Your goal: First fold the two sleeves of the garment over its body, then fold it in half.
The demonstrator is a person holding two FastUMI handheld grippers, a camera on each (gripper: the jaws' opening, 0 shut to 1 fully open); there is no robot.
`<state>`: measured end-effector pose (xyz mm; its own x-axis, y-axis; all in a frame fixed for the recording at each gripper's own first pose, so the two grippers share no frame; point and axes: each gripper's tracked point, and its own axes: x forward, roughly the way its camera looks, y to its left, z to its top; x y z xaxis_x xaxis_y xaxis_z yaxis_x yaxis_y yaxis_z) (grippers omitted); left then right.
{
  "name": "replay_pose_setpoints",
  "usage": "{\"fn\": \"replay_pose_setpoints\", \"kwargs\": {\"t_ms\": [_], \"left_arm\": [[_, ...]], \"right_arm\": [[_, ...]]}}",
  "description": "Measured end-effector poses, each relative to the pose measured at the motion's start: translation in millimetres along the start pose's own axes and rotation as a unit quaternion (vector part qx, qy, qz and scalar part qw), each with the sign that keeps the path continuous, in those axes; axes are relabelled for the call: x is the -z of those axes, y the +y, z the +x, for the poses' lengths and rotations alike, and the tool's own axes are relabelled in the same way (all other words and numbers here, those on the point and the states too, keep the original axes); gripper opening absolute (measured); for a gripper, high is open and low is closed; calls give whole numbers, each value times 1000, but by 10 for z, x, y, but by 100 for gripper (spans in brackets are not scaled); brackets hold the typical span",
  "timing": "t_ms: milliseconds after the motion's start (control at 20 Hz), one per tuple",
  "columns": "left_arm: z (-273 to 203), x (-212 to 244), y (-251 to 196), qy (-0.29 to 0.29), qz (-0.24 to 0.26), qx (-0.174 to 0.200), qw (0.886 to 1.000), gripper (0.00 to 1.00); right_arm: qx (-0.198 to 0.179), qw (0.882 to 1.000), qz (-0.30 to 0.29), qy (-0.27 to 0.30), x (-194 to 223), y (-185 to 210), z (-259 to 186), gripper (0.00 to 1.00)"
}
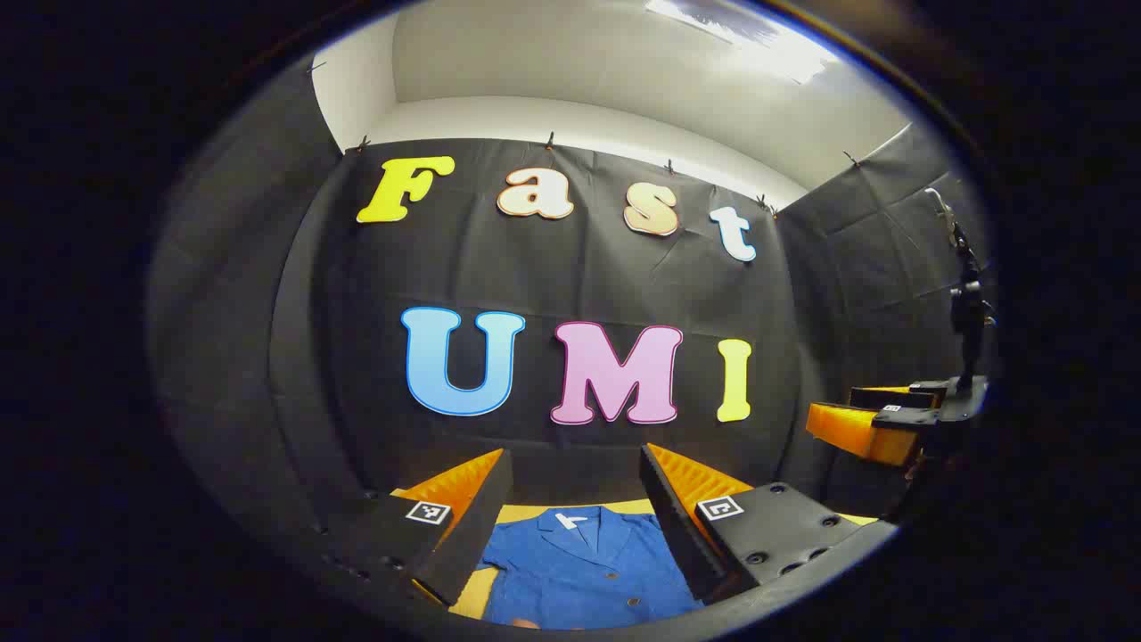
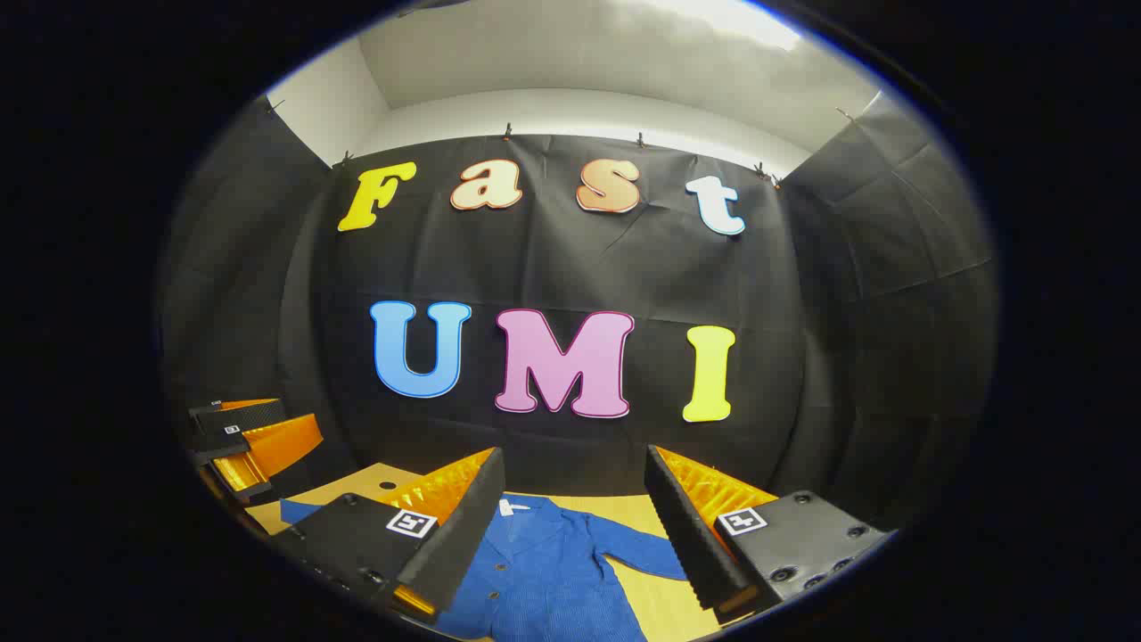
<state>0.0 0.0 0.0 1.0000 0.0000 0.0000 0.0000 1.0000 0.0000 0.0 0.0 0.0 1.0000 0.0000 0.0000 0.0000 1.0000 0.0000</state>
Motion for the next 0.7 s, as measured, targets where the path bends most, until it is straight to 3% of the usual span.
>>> {"fn": "replay_pose_setpoints", "kwargs": {"t_ms": [300,350,450,500,700], "left_arm": [[-52,13,120,6,-2,-17,1000,83],[-63,20,141,7,0,-19,1000,83],[-66,26,165,8,4,-23,1000,83],[-79,30,169,9,5,-24,1000,83],[-92,84,181,19,4,-30,999,83]], "right_arm": [[-17,1000,1,2,16,135,33,98],[-19,1000,0,4,27,153,34,94],[-15,1000,-5,6,37,137,25,99],[-14,1000,-7,4,28,128,27,94],[-12,1000,-1,4,27,109,3,98]]}}
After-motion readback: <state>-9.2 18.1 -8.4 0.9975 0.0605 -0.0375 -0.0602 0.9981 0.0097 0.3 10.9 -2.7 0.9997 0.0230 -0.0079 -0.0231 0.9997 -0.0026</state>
